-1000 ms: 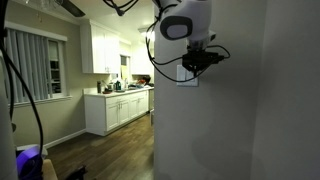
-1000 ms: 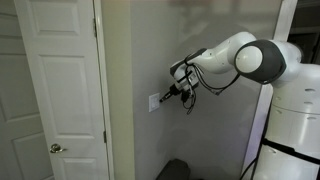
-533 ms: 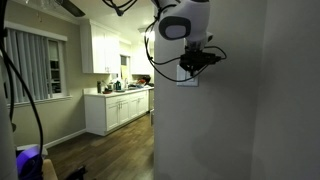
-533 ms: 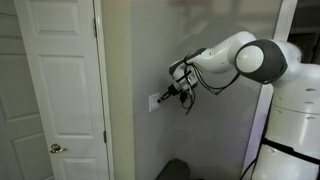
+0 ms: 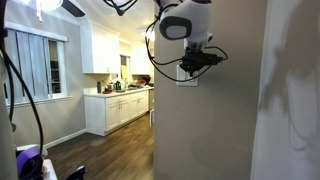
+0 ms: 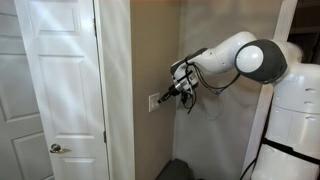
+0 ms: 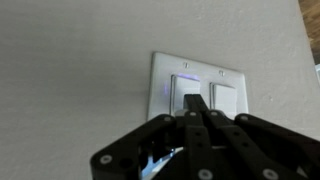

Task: Turn on the light switch on the right.

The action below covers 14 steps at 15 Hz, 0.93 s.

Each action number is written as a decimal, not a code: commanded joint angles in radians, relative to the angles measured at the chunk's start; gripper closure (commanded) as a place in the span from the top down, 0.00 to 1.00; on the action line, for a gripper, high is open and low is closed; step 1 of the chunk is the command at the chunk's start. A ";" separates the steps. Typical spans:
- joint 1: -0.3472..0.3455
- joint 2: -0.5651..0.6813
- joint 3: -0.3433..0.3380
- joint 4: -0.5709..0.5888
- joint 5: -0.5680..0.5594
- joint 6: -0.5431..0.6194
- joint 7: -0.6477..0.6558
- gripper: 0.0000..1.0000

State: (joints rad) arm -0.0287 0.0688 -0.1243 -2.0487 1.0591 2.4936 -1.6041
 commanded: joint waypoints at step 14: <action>-0.104 -0.085 -0.035 0.018 -0.512 -0.376 0.407 0.00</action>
State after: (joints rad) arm -0.1191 -0.0026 -0.1604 -2.0326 0.5759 2.1598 -1.2340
